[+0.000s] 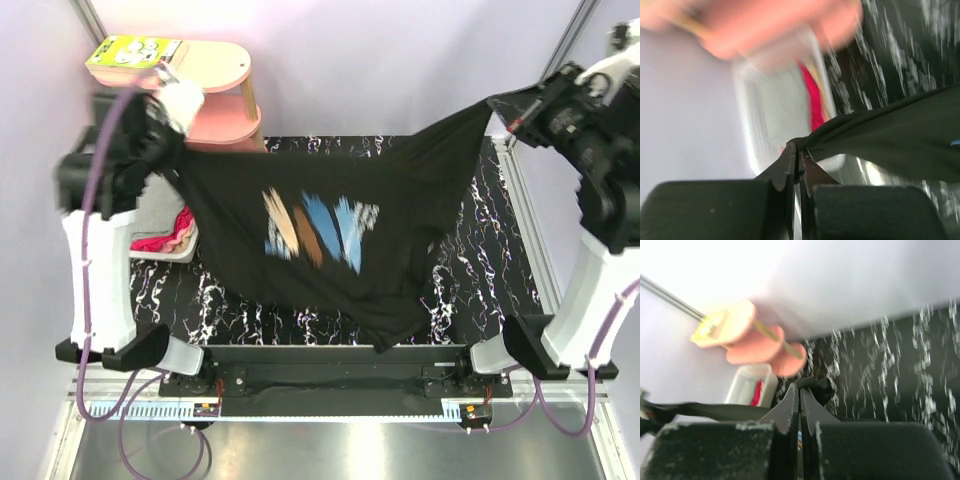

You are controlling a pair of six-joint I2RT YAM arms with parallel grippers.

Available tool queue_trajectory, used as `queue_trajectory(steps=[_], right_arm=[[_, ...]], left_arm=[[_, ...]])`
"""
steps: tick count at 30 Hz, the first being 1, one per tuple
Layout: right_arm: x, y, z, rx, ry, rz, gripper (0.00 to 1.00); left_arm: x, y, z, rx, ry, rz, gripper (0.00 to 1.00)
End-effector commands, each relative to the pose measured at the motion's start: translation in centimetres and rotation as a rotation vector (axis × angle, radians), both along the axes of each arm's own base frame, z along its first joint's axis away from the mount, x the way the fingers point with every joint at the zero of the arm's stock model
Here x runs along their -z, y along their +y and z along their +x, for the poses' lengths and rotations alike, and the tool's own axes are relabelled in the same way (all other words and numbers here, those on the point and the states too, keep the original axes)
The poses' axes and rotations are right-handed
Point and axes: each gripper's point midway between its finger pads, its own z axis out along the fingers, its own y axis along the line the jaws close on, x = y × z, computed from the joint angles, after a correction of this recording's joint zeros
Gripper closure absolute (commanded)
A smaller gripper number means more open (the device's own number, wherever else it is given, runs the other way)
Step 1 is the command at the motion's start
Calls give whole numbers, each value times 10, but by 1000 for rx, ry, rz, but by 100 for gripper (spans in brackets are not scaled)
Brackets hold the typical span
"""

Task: Fold and stack the t-shirts
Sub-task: Flatten out the tshirt

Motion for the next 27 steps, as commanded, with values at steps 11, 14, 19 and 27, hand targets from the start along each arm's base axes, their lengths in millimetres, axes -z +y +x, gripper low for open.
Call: queue_trajectory(steps=[11, 14, 19, 27], right_arm=[[-109, -1, -178, -19, -540, -61, 100], [-109, -9, -195, 27, -558, -60, 100], [-103, -22, -188, 104, -534, -75, 100], [-75, -53, -93, 281, -345, -118, 100]], left_arm=[[-150, 13, -115, 9, -609, -147, 100], [-139, 15, -131, 12, -575, -135, 100], [-130, 13, -134, 21, -541, -139, 100], [-71, -4, -69, 64, -414, -131, 100]])
